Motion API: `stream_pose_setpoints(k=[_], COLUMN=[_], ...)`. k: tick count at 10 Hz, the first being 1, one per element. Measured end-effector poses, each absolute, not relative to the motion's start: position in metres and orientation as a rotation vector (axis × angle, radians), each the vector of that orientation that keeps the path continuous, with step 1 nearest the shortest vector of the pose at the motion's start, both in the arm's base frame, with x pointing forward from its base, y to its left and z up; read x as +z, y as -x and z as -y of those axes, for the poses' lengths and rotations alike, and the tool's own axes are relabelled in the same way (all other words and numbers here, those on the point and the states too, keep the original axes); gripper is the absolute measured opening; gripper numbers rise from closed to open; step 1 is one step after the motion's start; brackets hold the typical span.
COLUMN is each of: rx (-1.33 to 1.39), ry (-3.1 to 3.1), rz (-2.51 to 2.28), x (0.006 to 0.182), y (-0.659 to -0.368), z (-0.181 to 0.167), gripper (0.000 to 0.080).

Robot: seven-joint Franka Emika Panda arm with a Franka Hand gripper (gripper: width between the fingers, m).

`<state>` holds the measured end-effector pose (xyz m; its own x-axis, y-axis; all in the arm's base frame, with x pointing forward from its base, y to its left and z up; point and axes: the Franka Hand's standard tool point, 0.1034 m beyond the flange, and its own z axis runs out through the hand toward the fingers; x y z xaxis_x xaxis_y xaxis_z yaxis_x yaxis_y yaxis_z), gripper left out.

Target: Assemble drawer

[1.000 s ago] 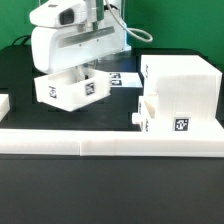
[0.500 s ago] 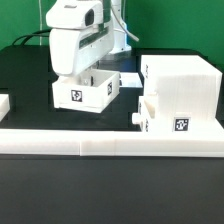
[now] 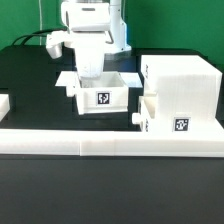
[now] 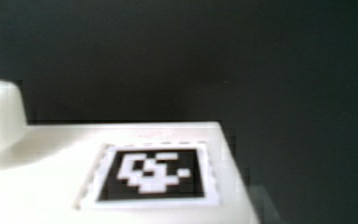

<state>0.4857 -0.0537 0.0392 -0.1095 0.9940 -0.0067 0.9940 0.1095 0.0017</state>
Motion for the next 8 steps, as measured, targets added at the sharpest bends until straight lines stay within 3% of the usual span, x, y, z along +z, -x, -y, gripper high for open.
stream_pose_setpoints(k=[6, 8], rx=[0.001, -0.009], ry=[-2.223, -2.232], rz=[-2.195, -2.194], x=[0.059, 0.056], y=[-0.53, -0.526], z=[0.028, 0.032], gripper=[0.0042, 0.0042])
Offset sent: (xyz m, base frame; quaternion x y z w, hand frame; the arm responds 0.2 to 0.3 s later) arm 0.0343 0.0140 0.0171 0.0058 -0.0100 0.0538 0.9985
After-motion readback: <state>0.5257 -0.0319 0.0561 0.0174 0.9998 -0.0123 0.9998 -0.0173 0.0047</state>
